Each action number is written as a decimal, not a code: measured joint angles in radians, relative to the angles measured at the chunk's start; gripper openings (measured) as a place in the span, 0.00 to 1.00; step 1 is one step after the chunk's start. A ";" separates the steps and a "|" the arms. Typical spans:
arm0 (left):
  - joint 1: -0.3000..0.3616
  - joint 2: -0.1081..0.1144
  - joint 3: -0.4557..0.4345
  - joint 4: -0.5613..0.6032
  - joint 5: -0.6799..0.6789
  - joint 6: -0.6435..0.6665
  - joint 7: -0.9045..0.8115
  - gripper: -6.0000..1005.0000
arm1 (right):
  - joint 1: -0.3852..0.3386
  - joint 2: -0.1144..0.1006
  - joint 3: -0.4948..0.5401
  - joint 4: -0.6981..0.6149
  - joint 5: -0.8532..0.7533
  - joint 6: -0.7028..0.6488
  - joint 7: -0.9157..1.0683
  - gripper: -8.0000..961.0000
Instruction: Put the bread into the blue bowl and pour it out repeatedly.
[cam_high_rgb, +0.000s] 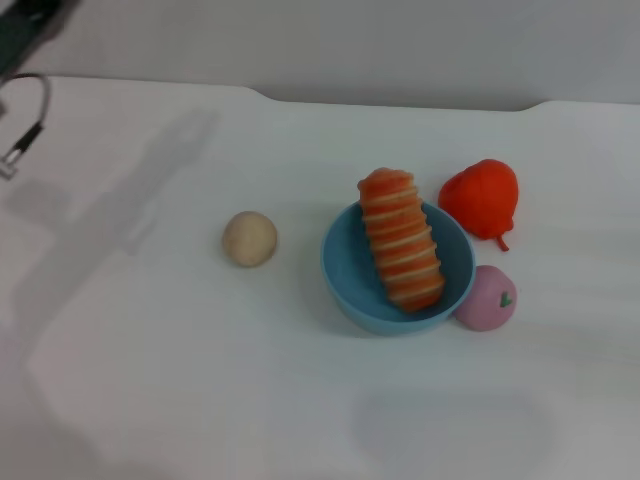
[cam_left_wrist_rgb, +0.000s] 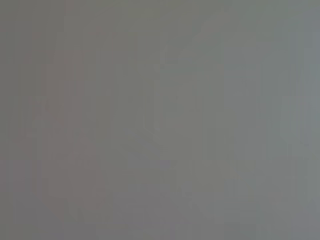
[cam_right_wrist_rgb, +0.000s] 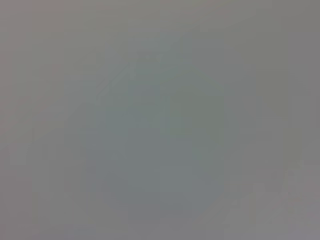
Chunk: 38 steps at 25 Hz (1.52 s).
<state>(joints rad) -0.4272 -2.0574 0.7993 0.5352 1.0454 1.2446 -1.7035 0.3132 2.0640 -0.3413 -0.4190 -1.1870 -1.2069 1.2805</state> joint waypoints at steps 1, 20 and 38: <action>0.007 -0.002 -0.024 -0.026 -0.033 0.031 0.070 0.41 | 0.002 0.001 0.017 0.015 0.000 0.000 -0.039 0.51; 0.063 -0.009 -0.198 -0.596 -0.417 0.232 1.840 0.41 | 0.124 0.011 0.214 0.355 0.002 -0.022 -0.902 0.51; 0.004 -0.007 -0.184 -0.599 -0.361 -0.032 1.785 0.41 | 0.176 0.012 0.229 0.429 -0.017 0.007 -0.899 0.52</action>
<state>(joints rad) -0.4231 -2.0648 0.6153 -0.0636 0.6846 1.2129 0.0816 0.4892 2.0755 -0.1119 0.0104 -1.2044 -1.1999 0.3810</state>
